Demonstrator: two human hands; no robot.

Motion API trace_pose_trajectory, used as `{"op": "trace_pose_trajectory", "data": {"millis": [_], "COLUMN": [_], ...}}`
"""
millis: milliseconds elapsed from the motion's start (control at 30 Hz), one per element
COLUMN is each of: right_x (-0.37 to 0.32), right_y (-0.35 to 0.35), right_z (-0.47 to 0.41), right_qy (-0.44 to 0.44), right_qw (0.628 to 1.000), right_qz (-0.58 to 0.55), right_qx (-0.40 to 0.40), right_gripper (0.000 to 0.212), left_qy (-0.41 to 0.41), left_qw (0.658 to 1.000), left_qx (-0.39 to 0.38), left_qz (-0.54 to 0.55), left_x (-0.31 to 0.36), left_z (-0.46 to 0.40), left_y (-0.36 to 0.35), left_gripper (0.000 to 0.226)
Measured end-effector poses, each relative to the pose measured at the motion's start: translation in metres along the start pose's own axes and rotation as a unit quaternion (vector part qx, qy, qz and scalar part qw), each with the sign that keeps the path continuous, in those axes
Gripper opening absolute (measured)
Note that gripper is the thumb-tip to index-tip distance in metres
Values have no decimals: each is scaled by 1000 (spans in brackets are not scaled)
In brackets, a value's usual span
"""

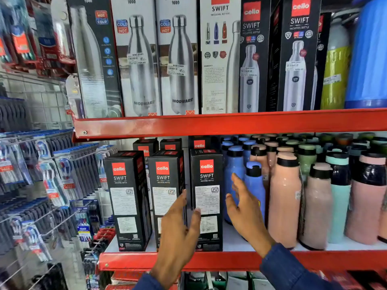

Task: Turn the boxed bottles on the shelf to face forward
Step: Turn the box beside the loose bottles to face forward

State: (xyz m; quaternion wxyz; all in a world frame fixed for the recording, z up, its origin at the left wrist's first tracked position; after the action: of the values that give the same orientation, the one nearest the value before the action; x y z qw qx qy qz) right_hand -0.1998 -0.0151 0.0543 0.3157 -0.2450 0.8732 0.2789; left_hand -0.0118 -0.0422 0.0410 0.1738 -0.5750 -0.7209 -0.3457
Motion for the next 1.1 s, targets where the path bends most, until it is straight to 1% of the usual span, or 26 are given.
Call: {"op": "trace_pose_trajectory", "data": {"millis": [33,100,167,267,400,533,667,800,933,1000,1100], "right_x": [10,21,32,35,29,26,31,43,46,45,42], "right_y": [-4,-17,-26,-32,-31,-28,-29,-29,-28,-29,-29], "right_z": [-1,-1,-2,-2,0,1,1,3,1,-4,-11], "right_qy": [-51,-86,-91,-92,-89,-92,-95,-132,-178,-183,-163], "right_qw": [998,994,993,991,991,990,991,986,976,976,982], "right_qz": [-47,-41,-7,-14,-26,-34,-41,-85,-107,-93,-47], "right_qx": [-8,-56,-78,-101,-94,-100,-90,-62,-65,-79,-83], "right_gripper": [54,53,52,54,55,50,49,47,57,55,53], "left_qy": [5,11,16,22,53,56,64,75,80,77,76], "left_qw": [1000,998,997,996,995,995,994,993,992,992,993], "left_qx": [-17,-50,-69,-76,-72,-68,-69,-77,-77,-71,-58], "left_qz": [1,-26,-30,-43,-55,-51,-60,-58,-61,-63,-65], "left_x": [-2,-1,-1,-5,-17,-17,-18,-21,-27,-28,-31], "left_z": [-1,-1,-2,-2,-5,-4,-4,-5,-6,-7,-8], "left_y": [-6,-16,-25,-34,-40,-41,-44,-47,-52,-54,-56], "left_gripper": [57,62,59,61,63,63,63,70,78,76,77]}}
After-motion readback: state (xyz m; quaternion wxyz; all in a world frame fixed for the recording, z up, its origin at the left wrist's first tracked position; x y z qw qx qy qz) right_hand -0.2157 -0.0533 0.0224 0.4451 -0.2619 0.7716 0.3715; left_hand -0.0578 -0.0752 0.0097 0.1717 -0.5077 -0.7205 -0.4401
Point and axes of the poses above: each hand's wrist, its own z-axis away from the middle knuckle, its own y-axis out of the back of the hand, x = y × z, the point moved 6 cm from there along -z, towards the middle knuckle, and after that the axes turned 3 degrees about x, right-handed, at the moved point
